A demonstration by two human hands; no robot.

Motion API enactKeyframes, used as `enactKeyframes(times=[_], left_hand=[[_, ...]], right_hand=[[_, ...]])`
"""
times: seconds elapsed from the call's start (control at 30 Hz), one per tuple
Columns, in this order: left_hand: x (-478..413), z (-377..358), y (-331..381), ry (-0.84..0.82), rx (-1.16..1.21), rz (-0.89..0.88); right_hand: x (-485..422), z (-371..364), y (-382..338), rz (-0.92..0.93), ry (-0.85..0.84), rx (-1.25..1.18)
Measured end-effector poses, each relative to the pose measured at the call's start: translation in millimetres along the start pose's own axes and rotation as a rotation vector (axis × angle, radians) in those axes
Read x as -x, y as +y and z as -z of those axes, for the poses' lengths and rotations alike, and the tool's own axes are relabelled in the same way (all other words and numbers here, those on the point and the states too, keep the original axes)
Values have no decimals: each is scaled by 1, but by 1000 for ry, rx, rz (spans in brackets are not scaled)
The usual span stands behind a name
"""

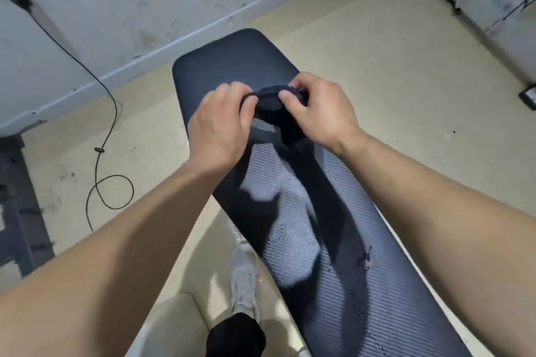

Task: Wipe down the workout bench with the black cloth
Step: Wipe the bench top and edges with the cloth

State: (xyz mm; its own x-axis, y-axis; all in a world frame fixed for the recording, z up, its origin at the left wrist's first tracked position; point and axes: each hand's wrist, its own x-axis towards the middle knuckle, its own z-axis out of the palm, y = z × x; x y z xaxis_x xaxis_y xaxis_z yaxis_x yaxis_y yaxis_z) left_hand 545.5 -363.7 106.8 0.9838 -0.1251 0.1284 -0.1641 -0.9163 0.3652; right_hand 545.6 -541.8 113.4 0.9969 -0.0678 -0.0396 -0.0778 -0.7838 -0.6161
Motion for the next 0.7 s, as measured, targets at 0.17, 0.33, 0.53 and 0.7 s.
enactKeyframes(times=[0.17, 0.33, 0.53, 0.7], left_hand=[[33, -39, -20, -213, 24, 44], [100, -94, -40, -328, -57, 147], [93, -137, -42, -267, -118, 117], [18, -151, -72, -326, -218, 64]], right_hand=[[24, -25, 31, 49, -188, 200], [92, -83, 86, -36, -307, 393], [68, -137, 80, 47, -290, 518], [-9, -155, 70, 22, -299, 525]])
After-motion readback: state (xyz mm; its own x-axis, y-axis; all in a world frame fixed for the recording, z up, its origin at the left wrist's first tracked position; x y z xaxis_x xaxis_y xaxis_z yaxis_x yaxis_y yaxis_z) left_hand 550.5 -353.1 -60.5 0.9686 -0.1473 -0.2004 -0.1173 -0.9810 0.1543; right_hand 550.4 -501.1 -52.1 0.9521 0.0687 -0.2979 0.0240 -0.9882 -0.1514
